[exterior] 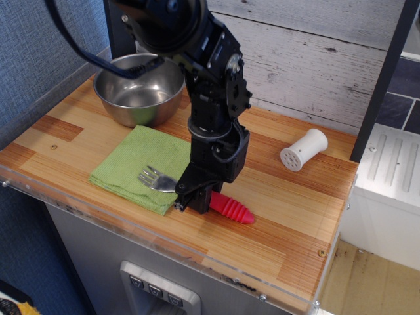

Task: Pick up the red fork and place it on the green cloth

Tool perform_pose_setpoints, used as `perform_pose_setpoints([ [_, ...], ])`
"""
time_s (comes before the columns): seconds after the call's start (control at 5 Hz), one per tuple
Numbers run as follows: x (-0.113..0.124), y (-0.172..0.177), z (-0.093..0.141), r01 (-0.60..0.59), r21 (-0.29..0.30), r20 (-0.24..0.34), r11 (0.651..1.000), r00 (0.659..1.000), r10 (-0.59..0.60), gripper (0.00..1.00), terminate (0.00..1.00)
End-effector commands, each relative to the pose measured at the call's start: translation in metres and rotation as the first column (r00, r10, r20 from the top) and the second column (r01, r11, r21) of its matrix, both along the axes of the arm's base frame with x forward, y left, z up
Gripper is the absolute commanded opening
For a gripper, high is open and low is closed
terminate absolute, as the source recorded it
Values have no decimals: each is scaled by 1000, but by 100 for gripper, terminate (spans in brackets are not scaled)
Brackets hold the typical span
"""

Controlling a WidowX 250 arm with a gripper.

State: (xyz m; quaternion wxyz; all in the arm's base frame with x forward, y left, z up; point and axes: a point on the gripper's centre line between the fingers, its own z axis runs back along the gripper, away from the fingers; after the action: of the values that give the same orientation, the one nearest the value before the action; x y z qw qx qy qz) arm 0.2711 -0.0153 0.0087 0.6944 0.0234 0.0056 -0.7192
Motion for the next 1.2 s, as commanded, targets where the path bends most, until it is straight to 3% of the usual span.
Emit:
perform_pose_setpoints([
  [0.0, 3, 2, 14, -31, -8, 13, 999, 999, 31, 100, 0],
  [0.4, 8, 1, 24, -16, -9, 37, 1000, 999, 16, 100, 0],
  [1.0, 12, -6, 78, 29, -41, 142, 999, 990, -22, 100, 0],
])
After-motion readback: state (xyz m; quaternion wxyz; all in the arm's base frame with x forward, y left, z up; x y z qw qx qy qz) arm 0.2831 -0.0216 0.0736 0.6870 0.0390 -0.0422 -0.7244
